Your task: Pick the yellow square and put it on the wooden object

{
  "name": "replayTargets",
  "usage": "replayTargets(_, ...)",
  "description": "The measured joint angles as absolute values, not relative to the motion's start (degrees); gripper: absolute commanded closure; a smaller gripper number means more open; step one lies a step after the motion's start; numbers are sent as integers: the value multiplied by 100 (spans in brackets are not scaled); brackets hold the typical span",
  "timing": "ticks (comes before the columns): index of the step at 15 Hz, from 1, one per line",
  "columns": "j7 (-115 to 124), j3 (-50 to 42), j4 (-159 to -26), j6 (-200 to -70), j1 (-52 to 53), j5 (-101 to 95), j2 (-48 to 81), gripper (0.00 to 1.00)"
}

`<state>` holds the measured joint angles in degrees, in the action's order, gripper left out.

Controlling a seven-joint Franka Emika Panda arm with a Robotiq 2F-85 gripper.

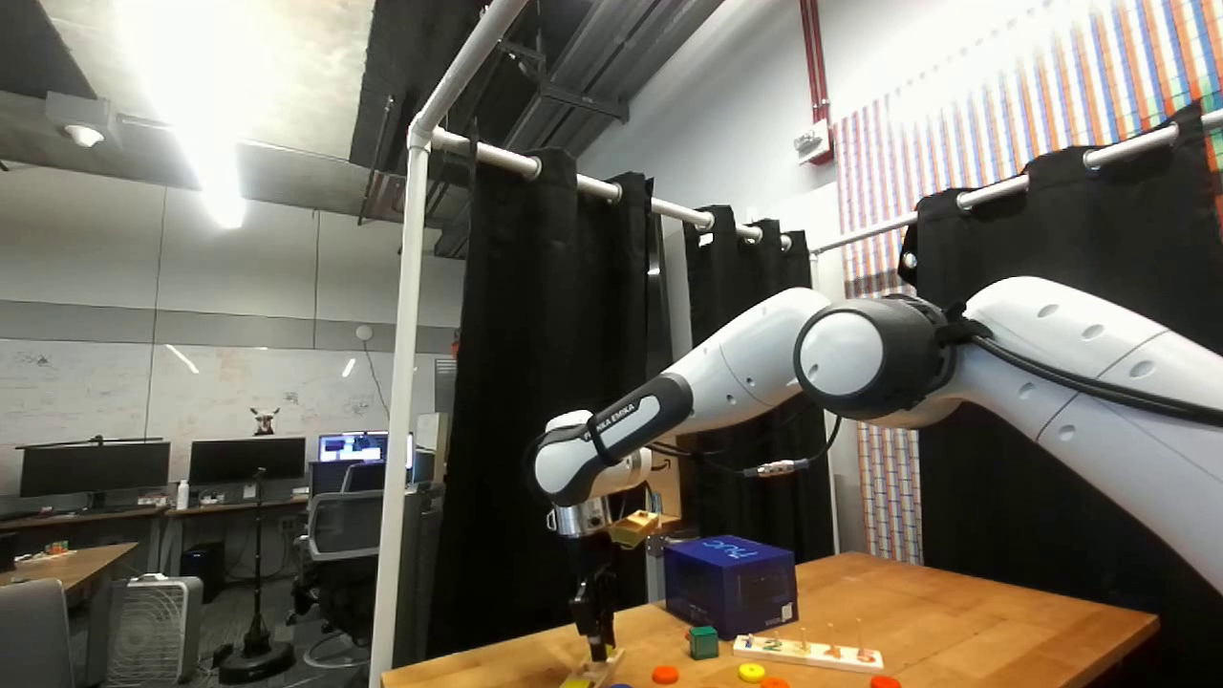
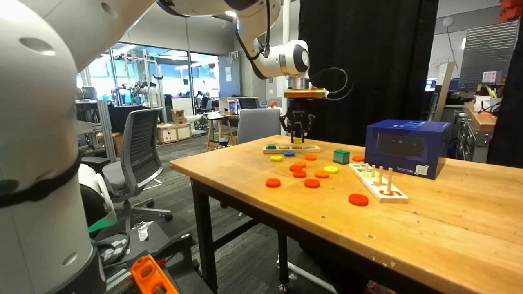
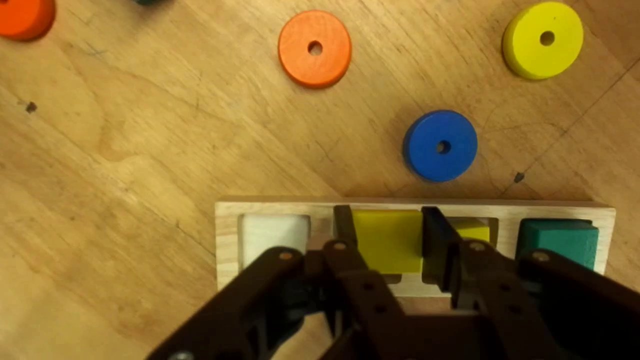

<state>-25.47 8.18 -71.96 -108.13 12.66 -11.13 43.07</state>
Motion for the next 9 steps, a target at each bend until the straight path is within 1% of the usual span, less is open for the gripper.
replayTargets(9, -2734, 821, -6906, -11051, 1266, -1113, 4685, 75)
